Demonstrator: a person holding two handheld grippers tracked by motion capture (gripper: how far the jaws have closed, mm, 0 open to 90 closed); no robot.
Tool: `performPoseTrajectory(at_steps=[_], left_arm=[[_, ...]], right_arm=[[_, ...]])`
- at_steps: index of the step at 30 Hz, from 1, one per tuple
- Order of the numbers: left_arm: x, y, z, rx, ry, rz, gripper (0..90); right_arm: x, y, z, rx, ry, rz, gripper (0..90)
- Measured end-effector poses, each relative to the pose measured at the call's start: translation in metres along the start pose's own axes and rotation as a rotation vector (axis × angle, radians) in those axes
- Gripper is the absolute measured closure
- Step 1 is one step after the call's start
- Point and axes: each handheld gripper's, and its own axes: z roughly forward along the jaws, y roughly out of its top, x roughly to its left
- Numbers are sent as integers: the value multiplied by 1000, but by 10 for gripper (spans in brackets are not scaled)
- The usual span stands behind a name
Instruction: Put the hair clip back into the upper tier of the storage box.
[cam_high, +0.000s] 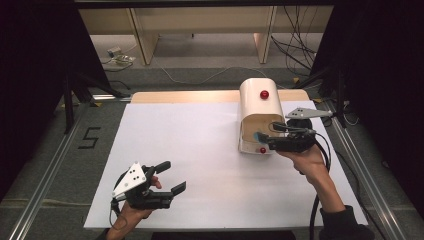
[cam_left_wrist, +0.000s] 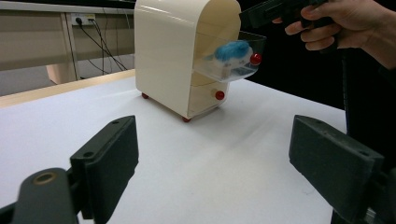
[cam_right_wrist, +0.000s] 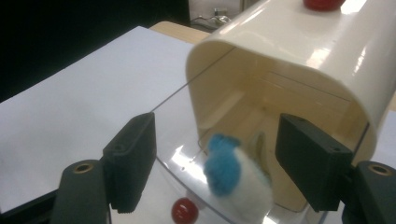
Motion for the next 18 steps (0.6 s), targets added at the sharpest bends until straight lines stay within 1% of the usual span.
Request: performPoseTrajectory(at_steps=[2, 4, 10, 18], left_arm=[[0, 0, 0, 0, 0, 1, 155], [0, 0, 0, -2, 0, -3, 155], [0, 0, 0, -1, 0, 0, 155], [0, 0, 0, 0, 0, 0, 155]], right_arm=[[4, 1, -1, -4, 6, -8, 302], [9, 1, -1, -17, 27, -22, 303], [22, 2, 1, -21, 48, -58, 304], [34, 2, 3, -36, 80, -78, 303]])
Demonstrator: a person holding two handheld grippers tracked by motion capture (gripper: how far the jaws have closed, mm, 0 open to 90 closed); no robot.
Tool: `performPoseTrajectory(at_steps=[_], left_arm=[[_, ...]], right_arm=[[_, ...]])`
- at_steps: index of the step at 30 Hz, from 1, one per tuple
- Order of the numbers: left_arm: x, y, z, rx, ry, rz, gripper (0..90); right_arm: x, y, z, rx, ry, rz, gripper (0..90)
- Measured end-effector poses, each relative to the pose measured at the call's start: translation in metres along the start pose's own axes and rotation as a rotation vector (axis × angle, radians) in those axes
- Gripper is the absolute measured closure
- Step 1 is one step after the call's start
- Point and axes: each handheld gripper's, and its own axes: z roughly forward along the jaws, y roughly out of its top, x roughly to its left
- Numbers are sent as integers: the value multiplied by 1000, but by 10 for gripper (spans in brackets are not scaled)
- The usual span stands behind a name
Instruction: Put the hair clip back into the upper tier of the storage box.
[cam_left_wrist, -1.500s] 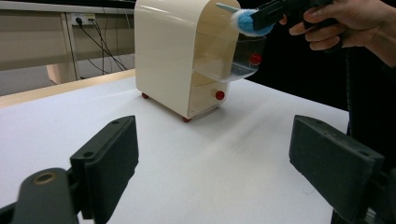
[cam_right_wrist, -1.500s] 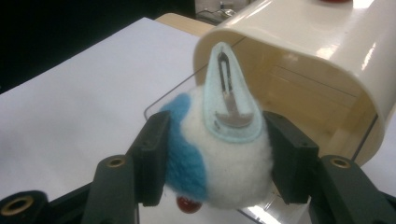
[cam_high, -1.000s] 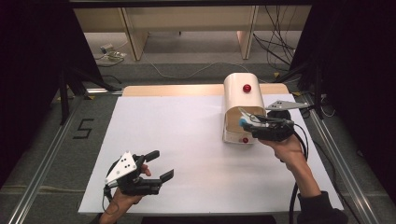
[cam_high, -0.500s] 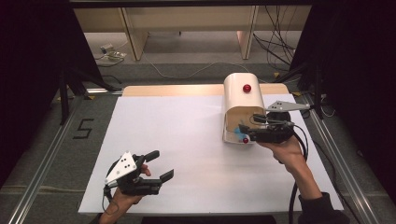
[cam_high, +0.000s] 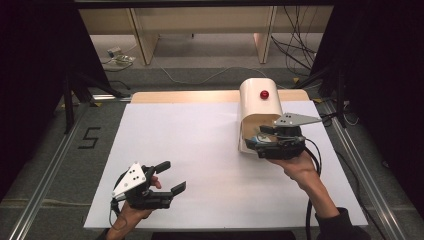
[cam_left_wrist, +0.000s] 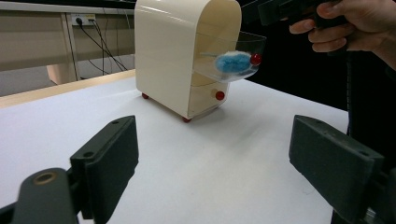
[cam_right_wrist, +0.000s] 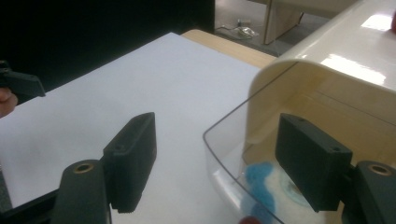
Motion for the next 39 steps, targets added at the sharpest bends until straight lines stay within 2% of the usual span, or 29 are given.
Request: performPoseTrajectory(at_steps=[14, 33, 39], left_arm=[[0, 0, 0, -2, 0, -4, 155], [0, 0, 0, 2, 1, -3, 155], [0, 0, 0, 4, 1, -1, 155]], right_arm=[[12, -5, 5, -23, 40, -19, 302], [18, -24, -2, -144, 92, -25, 299], [19, -31, -2, -155, 101, -19, 297]])
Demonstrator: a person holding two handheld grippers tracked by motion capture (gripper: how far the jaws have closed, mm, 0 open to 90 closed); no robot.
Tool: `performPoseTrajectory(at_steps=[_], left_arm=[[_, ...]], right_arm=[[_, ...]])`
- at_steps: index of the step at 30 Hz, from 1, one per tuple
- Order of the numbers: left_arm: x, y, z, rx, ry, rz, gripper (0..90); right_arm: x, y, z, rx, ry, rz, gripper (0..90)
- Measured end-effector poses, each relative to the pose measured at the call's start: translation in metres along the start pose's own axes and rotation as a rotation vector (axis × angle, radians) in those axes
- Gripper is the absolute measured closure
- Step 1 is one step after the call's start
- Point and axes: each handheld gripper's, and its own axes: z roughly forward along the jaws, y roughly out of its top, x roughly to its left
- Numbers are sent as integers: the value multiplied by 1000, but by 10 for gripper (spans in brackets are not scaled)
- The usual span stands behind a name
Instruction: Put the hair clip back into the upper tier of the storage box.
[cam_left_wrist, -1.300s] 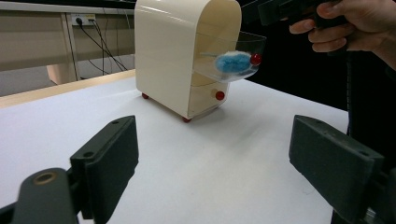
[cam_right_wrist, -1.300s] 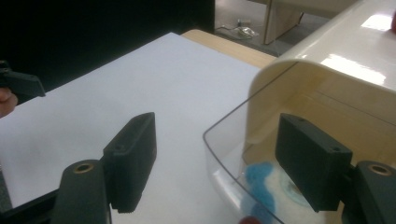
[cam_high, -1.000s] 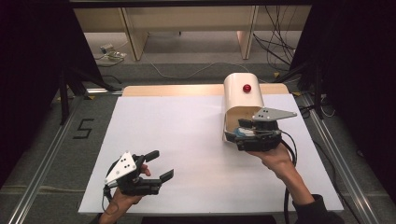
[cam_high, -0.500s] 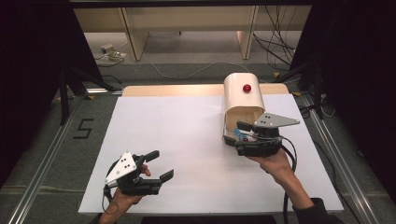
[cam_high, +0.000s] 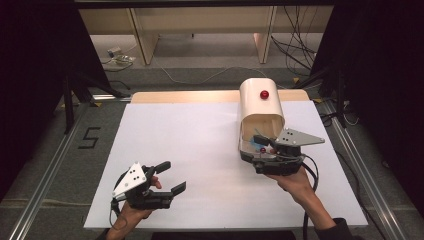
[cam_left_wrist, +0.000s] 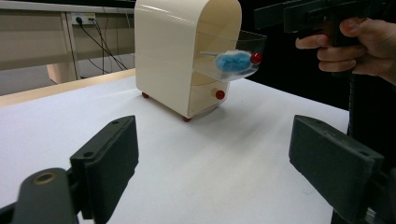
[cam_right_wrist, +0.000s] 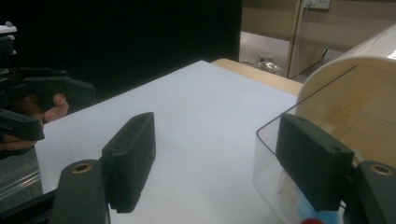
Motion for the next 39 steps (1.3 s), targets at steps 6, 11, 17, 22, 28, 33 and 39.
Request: performPoseTrajectory(at_steps=[6, 11, 17, 22, 28, 33, 39], left_arm=[[0, 0, 0, -2, 0, -1, 155], [0, 0, 0, -1, 0, 0, 155], [0, 0, 0, 0, 0, 0, 155], [0, 0, 0, 1, 0, 0, 155], [0, 0, 0, 0, 2, -1, 155], [0, 0, 0, 2, 2, -3, 155], [0, 0, 0, 3, 3, -1, 155]], right_arm=[[0, -6, 0, -12, 17, 6, 294], [1, -10, 0, -20, 21, 3, 293], [3, -14, -1, -24, 20, 6, 293], [2, -17, -1, -27, 20, 6, 293], [3, -23, -2, -31, 26, 8, 289], [3, -26, -3, -39, 22, 5, 288], [1, -32, -3, -37, 17, 9, 283]])
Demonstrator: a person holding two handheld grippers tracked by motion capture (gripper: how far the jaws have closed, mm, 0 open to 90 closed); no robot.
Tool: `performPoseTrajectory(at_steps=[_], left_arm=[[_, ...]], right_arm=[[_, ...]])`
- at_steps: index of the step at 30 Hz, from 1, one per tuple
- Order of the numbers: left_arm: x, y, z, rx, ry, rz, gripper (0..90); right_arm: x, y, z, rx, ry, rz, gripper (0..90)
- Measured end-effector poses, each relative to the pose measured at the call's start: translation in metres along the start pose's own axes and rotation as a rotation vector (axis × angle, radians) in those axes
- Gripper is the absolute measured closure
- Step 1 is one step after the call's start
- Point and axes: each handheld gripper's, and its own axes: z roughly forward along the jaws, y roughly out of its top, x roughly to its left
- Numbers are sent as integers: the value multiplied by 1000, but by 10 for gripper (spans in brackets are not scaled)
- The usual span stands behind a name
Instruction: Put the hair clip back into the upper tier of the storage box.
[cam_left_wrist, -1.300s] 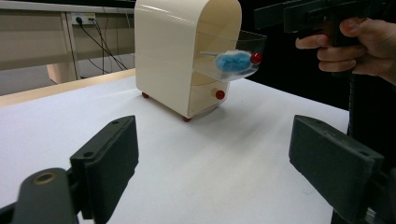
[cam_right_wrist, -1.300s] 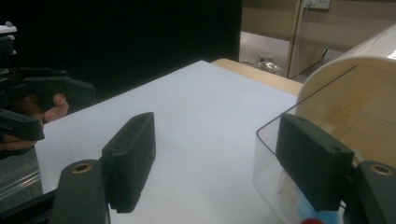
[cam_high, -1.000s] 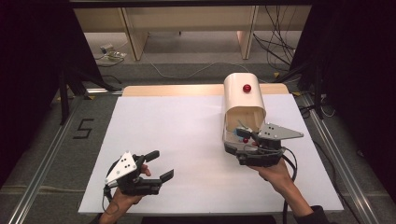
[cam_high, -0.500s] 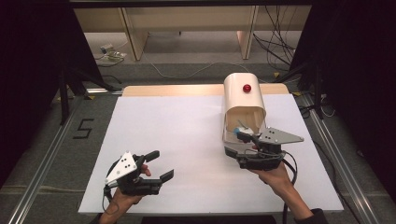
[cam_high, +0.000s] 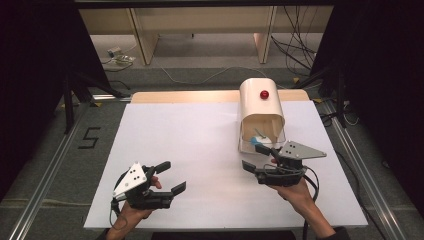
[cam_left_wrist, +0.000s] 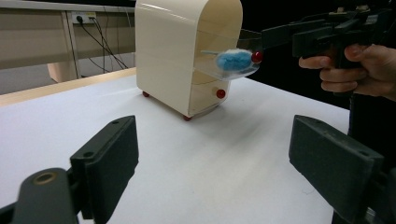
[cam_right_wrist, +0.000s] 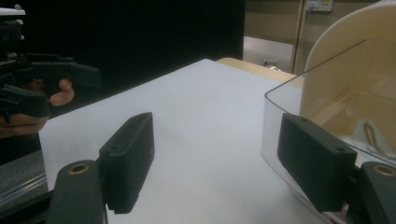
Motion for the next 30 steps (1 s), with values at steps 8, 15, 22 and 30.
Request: performPoseTrajectory(at_steps=[8, 15, 22, 30], left_arm=[[0, 0, 0, 1, -1, -1, 155], [0, 0, 0, 0, -1, -2, 155], [0, 0, 0, 1, -3, -1, 155], [0, 0, 1, 4, -5, -1, 155]], right_arm=[[-1, -9, -2, -5, -12, -19, 269], [-1, -18, -3, -12, -15, -31, 261], [-2, -24, -6, -13, -23, -28, 259], [-5, -30, -11, -18, -38, -17, 258]])
